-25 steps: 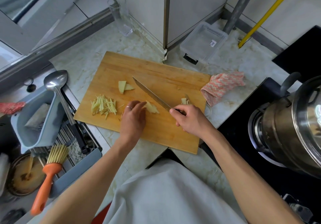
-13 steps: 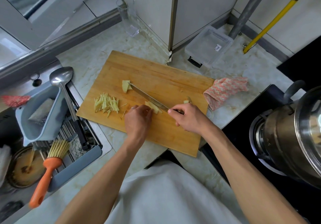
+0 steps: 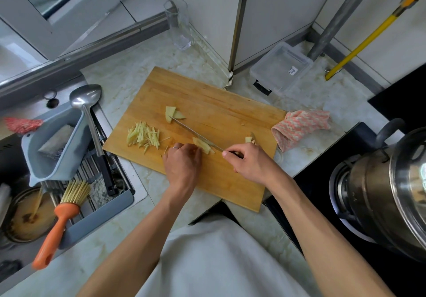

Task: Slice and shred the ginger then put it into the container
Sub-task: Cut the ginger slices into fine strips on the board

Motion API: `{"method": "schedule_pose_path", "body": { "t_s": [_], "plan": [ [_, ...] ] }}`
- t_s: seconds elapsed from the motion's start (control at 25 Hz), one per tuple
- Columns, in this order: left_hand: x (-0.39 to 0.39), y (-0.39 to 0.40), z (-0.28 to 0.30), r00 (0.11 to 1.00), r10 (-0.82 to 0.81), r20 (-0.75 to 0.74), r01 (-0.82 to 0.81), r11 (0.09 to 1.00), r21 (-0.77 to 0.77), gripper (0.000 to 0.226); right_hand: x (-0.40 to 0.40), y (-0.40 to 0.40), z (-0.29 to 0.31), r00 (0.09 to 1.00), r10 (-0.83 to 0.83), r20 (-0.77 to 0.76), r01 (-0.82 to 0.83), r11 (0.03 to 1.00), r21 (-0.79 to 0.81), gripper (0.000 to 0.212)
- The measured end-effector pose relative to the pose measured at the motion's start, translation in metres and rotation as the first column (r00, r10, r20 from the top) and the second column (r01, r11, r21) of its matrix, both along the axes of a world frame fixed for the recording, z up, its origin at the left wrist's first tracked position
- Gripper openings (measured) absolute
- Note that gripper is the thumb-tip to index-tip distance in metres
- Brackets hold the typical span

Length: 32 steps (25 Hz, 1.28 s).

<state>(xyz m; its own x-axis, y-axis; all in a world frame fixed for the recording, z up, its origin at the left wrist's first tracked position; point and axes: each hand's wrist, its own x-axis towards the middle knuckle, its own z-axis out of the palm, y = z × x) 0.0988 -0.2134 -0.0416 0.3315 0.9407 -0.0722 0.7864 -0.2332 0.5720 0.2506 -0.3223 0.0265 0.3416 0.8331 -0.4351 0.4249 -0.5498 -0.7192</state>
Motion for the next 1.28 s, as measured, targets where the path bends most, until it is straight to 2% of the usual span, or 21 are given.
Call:
{"method": "schedule_pose_path", "body": {
  "t_s": [0.24, 0.36, 0.44, 0.52, 0.6, 0.68, 0.84, 1.0, 1.28],
  "plan": [
    [-0.009, -0.003, -0.001, 0.998, -0.065, -0.008, 0.065, 0.997, 0.037, 0.021, -0.001, -0.003, -0.001, 1.0, 0.022, 0.007, -0.022, 1.0, -0.004, 0.032],
    [-0.015, -0.004, -0.005, 0.988, -0.156, -0.008, 0.156, 0.978, 0.141, 0.022, -0.004, -0.004, -0.002, 0.998, 0.033, 0.056, -0.034, 0.999, 0.017, 0.034],
    [-0.02, 0.0, -0.013, 0.935, -0.354, -0.015, 0.343, 0.893, 0.291, 0.024, -0.011, -0.005, -0.004, 0.997, 0.017, 0.075, -0.021, 0.998, 0.053, 0.037],
    [-0.025, 0.008, -0.021, 0.835, -0.542, -0.096, 0.531, 0.746, 0.403, 0.025, -0.018, -0.008, -0.006, 0.997, 0.013, 0.082, -0.019, 0.997, 0.076, 0.038],
    [-0.028, 0.016, -0.026, 0.76, -0.627, -0.172, 0.63, 0.644, 0.434, 0.027, -0.024, -0.011, -0.009, 0.995, 0.012, 0.103, -0.02, 0.997, 0.075, 0.033],
    [-0.03, 0.019, -0.028, 0.732, -0.652, -0.198, 0.662, 0.611, 0.434, 0.035, -0.028, -0.014, -0.011, 0.987, 0.002, 0.159, -0.015, 0.997, 0.08, 0.029],
    [-0.031, 0.014, -0.026, 0.736, -0.65, -0.187, 0.659, 0.626, 0.416, 0.036, -0.034, -0.017, -0.013, 0.974, -0.005, 0.226, -0.013, 0.997, 0.077, 0.048],
    [-0.032, 0.01, -0.027, 0.751, -0.644, -0.15, 0.642, 0.656, 0.397, 0.035, -0.035, -0.018, -0.012, 0.962, 0.014, 0.272, -0.04, 0.995, 0.087, 0.041],
    [-0.034, 0.009, -0.032, 0.769, -0.632, -0.095, 0.612, 0.687, 0.391, 0.034, -0.041, -0.02, -0.006, 0.944, 0.06, 0.326, -0.07, 0.997, 0.021, 0.043]
  ]
}}
